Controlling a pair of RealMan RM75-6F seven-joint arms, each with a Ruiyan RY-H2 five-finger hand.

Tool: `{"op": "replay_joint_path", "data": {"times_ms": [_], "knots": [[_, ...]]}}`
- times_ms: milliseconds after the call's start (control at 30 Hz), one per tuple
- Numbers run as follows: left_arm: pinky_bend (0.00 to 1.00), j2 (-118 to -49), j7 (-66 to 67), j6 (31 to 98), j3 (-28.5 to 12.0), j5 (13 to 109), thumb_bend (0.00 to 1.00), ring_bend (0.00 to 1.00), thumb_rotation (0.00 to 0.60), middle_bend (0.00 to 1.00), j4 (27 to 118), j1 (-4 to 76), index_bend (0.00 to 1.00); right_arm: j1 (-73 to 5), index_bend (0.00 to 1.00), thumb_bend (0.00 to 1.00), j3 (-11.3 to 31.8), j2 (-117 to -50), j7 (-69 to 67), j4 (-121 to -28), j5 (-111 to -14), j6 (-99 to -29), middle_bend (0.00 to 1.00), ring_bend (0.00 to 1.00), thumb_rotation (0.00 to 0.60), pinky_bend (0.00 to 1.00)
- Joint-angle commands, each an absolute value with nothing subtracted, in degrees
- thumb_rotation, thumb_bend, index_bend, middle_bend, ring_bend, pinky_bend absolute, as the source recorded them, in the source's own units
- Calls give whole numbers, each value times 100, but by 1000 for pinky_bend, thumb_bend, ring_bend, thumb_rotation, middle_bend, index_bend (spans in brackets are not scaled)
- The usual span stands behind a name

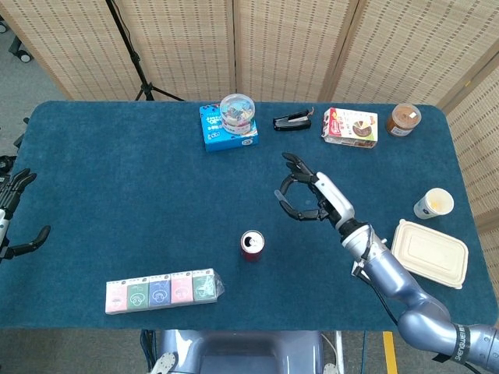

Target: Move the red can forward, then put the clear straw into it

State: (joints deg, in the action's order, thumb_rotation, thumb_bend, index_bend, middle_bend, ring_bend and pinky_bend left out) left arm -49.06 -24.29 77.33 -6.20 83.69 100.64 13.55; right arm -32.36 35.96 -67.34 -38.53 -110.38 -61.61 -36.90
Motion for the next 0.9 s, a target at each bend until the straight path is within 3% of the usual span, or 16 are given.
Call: {"op": "replay_joint_path", "data": {"times_ms": [33, 400, 900], "knots": [[0, -4898, -2449, 7713, -623, 8366, 359, 0, 600, 0, 10054, 1363, 0, -3282, 559, 520, 3713, -6667, -4155, -11106, -6289, -3677, 0, 0, 600, 0], [0, -4885, -2468, 7634, -659, 8299, 358, 0, 600, 0, 10062, 1399, 0, -3326, 565, 520, 3647, -6491, -5062, -11477, -6661, -3426, 0, 0, 600, 0], [0, -4842, -2688, 7663, -673, 8304, 359, 0, 600, 0, 9970, 1354, 0, -3919, 569, 520, 3218, -6954, -4499, -11401, -6428, -3796, 0, 0, 600, 0]]}}
